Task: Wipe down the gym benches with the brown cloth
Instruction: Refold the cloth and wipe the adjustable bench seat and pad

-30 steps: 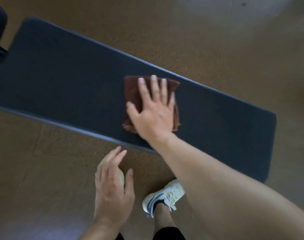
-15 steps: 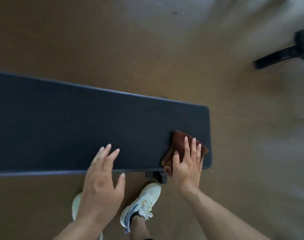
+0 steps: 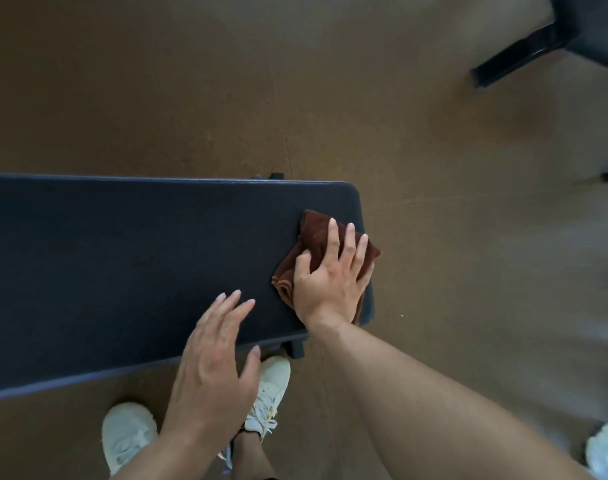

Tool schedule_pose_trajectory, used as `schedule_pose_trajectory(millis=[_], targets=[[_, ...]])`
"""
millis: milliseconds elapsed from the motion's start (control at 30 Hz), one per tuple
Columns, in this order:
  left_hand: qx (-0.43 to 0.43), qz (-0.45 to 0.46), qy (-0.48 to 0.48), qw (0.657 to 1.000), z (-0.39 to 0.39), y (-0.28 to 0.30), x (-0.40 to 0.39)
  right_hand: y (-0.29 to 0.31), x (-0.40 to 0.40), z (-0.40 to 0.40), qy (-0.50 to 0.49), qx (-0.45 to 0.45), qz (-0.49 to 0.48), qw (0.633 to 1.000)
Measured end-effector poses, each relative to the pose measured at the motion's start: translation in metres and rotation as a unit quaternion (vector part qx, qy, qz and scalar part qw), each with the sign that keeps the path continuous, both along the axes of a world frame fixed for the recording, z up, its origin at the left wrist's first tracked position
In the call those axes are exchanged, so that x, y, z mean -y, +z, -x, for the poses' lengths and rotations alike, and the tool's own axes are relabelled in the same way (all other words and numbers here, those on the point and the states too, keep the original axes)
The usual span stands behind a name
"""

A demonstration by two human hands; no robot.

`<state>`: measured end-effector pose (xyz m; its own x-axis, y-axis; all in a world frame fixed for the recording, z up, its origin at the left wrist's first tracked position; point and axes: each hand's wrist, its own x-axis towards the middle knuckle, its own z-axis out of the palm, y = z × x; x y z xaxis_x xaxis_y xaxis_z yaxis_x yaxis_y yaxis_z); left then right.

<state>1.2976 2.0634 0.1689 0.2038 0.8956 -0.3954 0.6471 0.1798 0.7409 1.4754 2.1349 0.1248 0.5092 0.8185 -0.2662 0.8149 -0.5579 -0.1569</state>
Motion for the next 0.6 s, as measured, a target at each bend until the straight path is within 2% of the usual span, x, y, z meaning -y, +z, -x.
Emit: schedule_pose_trajectory(millis=[167,267,367,467,600], targets=[[-0.018,-0.002,-0.006,1.0,-0.025,0.005,-0.003,0.007,-0.054,-0.037,-0.003,-0.048,-0.029,0.998],[-0.046,-0.022,-0.013,0.999,-0.034,0.003,-0.023,0.017,-0.097,-0.062,-0.058,-0.132,-0.044,0.989],[-0.052,-0.044,0.005,0.998,-0.046,0.008,-0.047,0.032,-0.13,-0.093,-0.107,-0.231,0.022,0.967],[-0.025,-0.057,0.03,0.998,-0.063,0.017,-0.06,0.045,-0.138,-0.124,-0.168,-0.331,0.088,0.924],[0.017,-0.009,0.074,0.997,-0.092,0.028,-0.061,0.064,-0.114,-0.16,-0.237,-0.372,0.147,0.885]])
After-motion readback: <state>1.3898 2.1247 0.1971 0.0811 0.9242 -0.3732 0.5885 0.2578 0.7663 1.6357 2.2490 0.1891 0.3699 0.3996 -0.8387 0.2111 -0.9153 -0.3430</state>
